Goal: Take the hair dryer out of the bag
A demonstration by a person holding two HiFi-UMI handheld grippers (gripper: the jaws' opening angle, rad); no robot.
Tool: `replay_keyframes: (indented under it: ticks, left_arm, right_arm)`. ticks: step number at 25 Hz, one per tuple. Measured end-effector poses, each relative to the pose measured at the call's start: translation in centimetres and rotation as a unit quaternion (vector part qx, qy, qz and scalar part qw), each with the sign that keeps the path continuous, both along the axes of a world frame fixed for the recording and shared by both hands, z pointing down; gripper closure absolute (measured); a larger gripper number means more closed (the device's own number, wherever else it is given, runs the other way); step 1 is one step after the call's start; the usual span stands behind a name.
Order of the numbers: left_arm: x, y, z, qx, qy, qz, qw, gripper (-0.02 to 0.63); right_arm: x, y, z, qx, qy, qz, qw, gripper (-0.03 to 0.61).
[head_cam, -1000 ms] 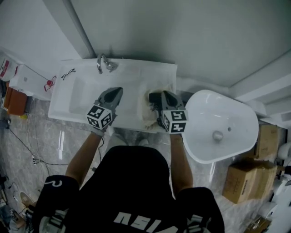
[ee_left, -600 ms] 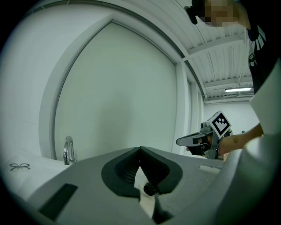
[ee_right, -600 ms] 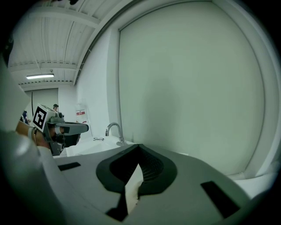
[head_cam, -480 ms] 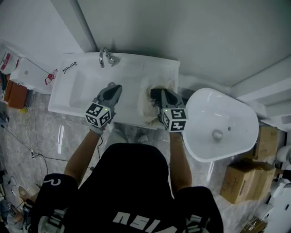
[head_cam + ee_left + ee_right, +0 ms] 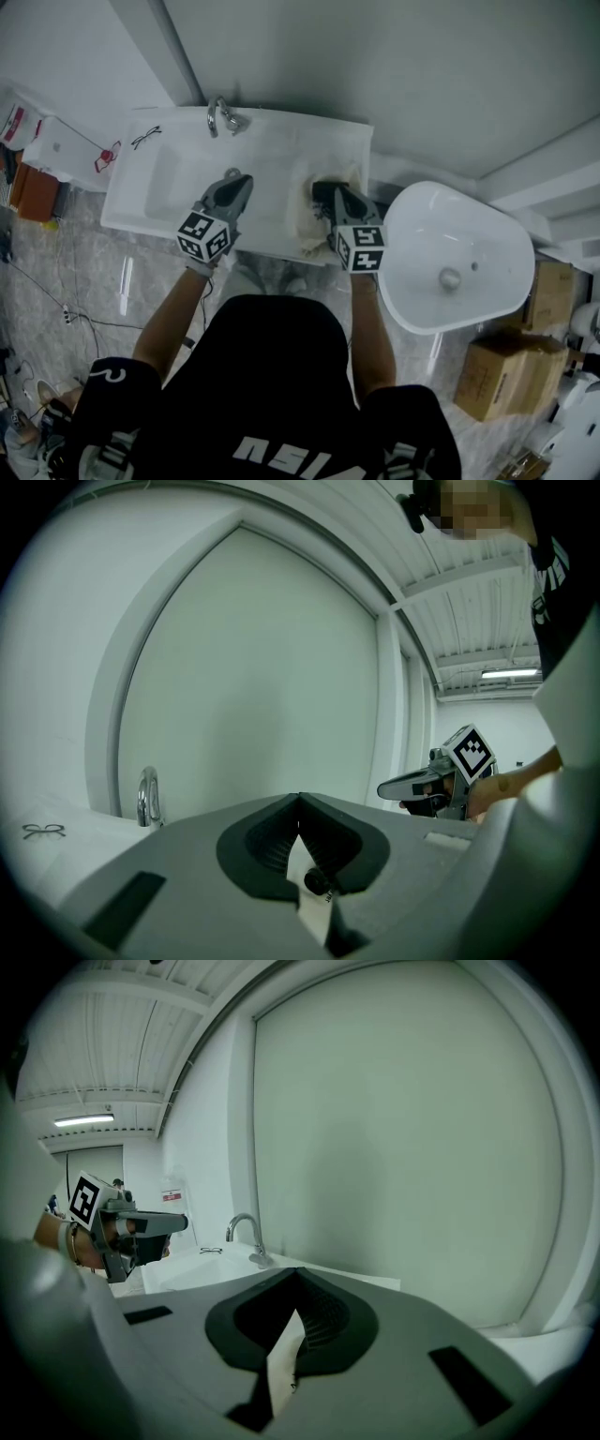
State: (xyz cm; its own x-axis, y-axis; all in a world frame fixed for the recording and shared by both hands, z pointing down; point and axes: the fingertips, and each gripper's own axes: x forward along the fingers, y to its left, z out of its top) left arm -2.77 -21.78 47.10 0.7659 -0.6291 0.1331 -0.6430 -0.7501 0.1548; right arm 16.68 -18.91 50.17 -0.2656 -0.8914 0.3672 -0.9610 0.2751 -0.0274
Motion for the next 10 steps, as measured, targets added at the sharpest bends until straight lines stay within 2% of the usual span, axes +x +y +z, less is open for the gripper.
replay_keyframes:
  ticks: [10]
  left_arm:
    - [0.25,0.24,-0.11,0.001,-0.001,0.004,1.0,0.615]
  right_arm:
    - [-0.01,0.19,0.23,-0.002,-0.001,-0.001,1.0,0.581]
